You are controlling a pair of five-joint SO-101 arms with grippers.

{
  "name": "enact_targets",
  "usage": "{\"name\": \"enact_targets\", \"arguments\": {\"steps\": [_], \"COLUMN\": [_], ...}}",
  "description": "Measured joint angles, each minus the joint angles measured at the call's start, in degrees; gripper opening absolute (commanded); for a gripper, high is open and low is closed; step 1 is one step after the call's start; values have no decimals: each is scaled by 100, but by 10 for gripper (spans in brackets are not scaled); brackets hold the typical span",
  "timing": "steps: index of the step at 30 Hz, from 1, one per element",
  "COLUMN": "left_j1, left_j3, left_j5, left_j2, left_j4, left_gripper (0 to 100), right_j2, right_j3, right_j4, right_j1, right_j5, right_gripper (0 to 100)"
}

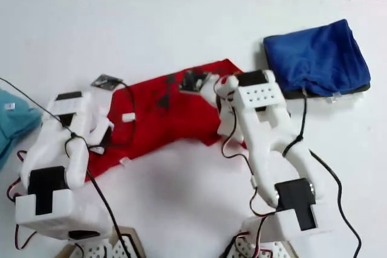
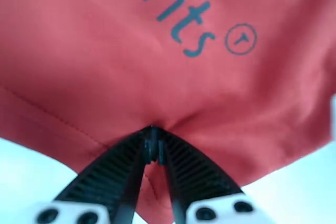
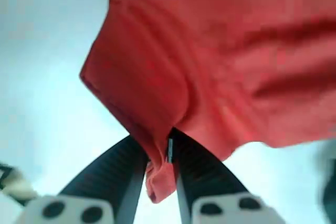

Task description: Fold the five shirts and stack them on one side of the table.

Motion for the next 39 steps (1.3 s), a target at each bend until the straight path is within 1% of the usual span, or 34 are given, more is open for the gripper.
{"name": "enact_targets", "arguments": {"steps": [4, 8, 15, 19, 21, 23, 26, 27, 29, 34, 37, 39], "left_j1": [0, 0, 0, 0, 0, 0, 0, 0, 0, 0, 0, 0], "left_j3": [0, 0, 0, 0, 9, 18, 18, 18, 18, 18, 18, 18], "left_j5": [0, 0, 0, 0, 0, 0, 0, 0, 0, 0, 0, 0], "left_j2": [0, 0, 0, 0, 0, 0, 0, 0, 0, 0, 0, 0], "left_j4": [0, 0, -18, -18, -18, -18, -18, -18, -18, -18, -26, -35], "left_gripper": [27, 27, 27, 27, 27, 27, 27, 27, 27, 27, 27, 27], "right_j2": [-9, 492, 2365, 3508, 4062, 4615, 5354, 5565, 5916, 6365, 6409, 6409], "right_j3": [-492, -1152, -2892, -4185, -4941, -5688, -6769, -7103, -7789, -9380, -10057, -10391], "right_j4": [-18, -185, -185, 35, 132, 264, 589, 686, 844, 949, 993, 1196], "right_j1": [-18, -26, -18, -26, -26, -26, -26, -26, -35, 53, 211, 308], "right_j5": [0, 0, 0, 9, -18, -185, -396, -475, -747, -1653, -2110, -2251], "right_gripper": [19, 19, 19, 19, 36, 97, 215, 238, 239, 187, 171, 170]}}
